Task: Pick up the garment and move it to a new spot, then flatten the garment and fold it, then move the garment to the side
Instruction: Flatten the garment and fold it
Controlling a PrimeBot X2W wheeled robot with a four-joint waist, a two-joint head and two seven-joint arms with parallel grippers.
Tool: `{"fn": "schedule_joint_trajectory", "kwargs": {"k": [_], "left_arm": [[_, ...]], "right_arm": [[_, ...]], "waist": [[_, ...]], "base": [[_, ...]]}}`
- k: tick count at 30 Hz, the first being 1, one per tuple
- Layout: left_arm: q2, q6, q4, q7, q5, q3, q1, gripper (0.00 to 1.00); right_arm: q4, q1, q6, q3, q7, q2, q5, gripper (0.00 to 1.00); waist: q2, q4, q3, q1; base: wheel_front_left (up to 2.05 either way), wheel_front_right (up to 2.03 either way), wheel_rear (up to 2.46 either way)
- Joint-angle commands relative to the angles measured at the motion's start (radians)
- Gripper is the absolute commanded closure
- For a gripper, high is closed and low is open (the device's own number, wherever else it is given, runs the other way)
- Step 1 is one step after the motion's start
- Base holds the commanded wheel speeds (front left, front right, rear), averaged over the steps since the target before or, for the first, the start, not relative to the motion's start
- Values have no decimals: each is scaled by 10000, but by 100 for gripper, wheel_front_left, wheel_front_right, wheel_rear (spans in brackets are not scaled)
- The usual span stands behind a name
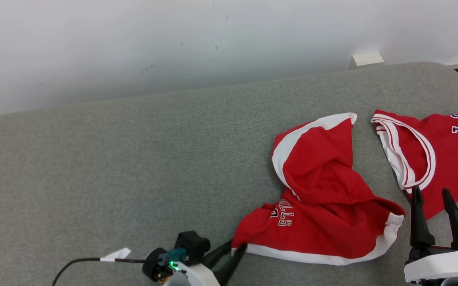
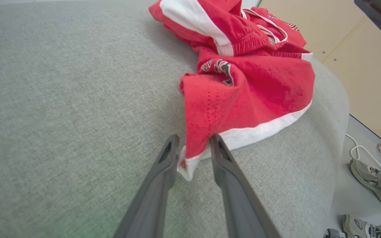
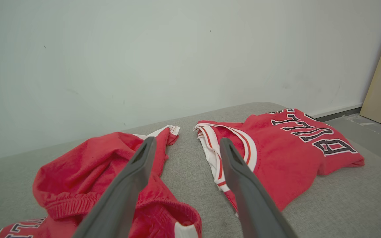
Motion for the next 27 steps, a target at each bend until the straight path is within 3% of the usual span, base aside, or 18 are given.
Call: {"fn": "schedule_joint_trajectory", "kwargs": {"k": [1, 2, 14, 27], "left_arm": [[44, 14, 69, -64, -85, -40, -119, 83], [37, 14, 148, -120, -171, -97, -163, 100], [607, 202, 575, -922, -939, 567, -434, 100], [1347, 590, 500, -898, -1585, 1202, 472, 100]], "right_arm": [[45, -140, -25, -9, -22, -6, 55, 0], [60, -141, -25, -21, -50, -7, 45, 0], [-138, 138, -25, -44, -30, -19, -41, 0], [-264, 219, -25, 23, 137, -62, -50, 0]], "waist": [[0, 5, -16, -1], [0, 22, -33, -1], [0, 951, -354, -1], [0, 1934, -589, -1]], "base": [[0, 0, 0], [0, 0, 0], [0, 0, 0], [0, 0, 0]]}}
